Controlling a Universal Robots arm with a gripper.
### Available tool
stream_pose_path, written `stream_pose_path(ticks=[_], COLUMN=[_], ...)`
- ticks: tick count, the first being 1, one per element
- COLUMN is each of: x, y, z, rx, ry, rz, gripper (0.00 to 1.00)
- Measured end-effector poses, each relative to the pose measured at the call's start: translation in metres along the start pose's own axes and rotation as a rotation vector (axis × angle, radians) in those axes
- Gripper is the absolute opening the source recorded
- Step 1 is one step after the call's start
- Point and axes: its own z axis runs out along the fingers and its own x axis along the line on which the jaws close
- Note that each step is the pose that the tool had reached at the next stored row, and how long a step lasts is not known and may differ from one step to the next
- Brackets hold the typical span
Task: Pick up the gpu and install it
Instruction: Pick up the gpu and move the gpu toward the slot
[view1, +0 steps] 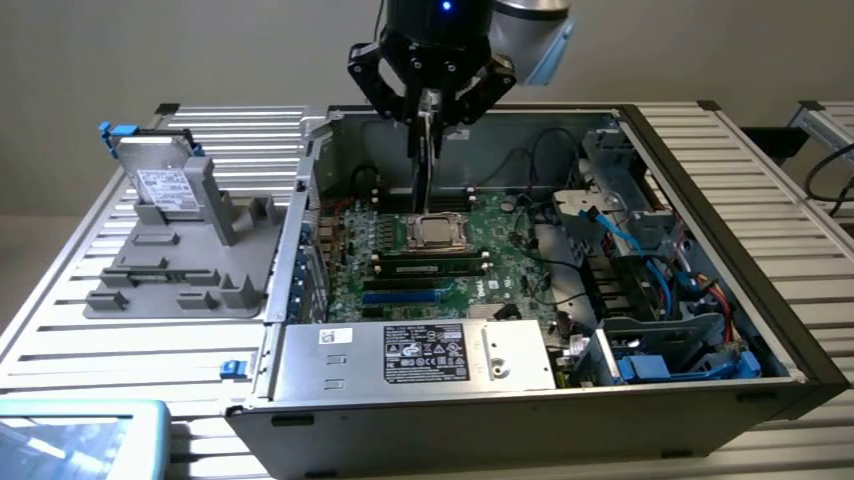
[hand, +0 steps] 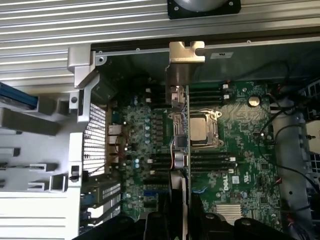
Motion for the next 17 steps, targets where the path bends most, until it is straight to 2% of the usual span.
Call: stream_pose_path(ticks=[8, 17], x=[-0.033, -0.036], y=[-0.0009, -0.0013], z=[0.0118, 0.0121], rx=[0.0006, 0.0008], ry=[0.0001, 0.0005], rz=[-0.001, -0.003], gripper=[0.28, 0.28])
